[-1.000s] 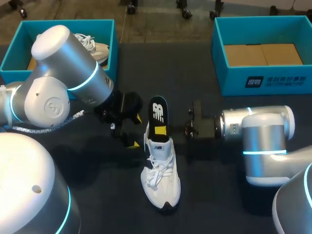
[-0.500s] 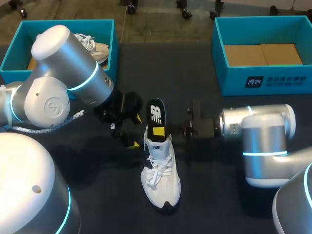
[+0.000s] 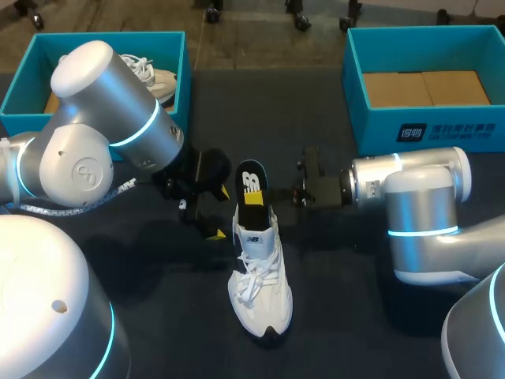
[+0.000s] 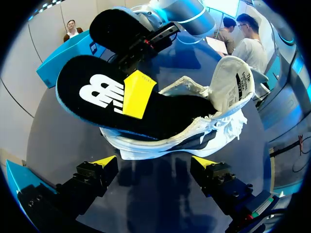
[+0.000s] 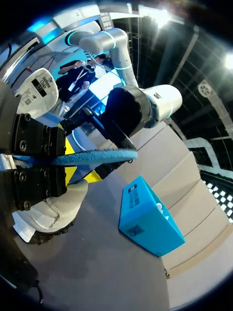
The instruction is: Take the shoe out of the shoebox, open the shoe tongue, remove and reinsert the insole, then place the shoe into the shoebox
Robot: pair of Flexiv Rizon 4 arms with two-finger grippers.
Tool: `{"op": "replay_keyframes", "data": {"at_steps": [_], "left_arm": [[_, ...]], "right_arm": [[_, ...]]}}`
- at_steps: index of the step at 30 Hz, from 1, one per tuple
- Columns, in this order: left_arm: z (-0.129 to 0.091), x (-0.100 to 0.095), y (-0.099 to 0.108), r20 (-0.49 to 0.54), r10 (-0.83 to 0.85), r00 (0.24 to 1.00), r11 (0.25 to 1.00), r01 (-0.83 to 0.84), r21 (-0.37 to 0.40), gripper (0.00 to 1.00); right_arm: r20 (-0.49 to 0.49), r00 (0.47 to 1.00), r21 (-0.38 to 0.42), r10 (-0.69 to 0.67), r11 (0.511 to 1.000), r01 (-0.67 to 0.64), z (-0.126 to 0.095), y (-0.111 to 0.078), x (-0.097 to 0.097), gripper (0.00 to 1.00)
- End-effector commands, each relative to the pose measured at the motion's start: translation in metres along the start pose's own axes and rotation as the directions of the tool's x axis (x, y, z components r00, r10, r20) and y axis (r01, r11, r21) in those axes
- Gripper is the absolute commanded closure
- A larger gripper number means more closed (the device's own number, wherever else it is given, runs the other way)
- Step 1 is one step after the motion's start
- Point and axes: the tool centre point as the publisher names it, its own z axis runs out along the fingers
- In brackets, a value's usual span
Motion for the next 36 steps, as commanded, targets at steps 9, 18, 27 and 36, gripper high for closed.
{"op": "replay_keyframes", "data": {"at_steps": [9,18,27,36], "left_arm": [[0.001,0.0,0.001,0.0,0.001,1.0,1.0,-0.001,0.001,0.0],[0.001,0.0,0.001,0.0,0.001,1.0,1.0,-0.001,0.001,0.0],[0.001,0.0,0.001,0.0,0.001,1.0,1.0,-0.001,0.001,0.0],[0.001,0.0,0.001,0.0,0.001,1.0,1.0,-0.001,0.001,0.0]], "right_arm": [[0.014,0.994,-0.016,0.112,0.994,-0.112,0.006,-0.034,0.001,1.0],[0.032,0.99,-0.039,0.136,0.99,-0.135,0.006,-0.047,0.01,1.0],[0.05,0.998,-0.002,0.041,0.999,-0.041,0.006,-0.02,0.019,0.56],[0.048,0.999,0.024,0.016,1.0,-0.018,0.007,-0.006,0.011,0.62]]}}
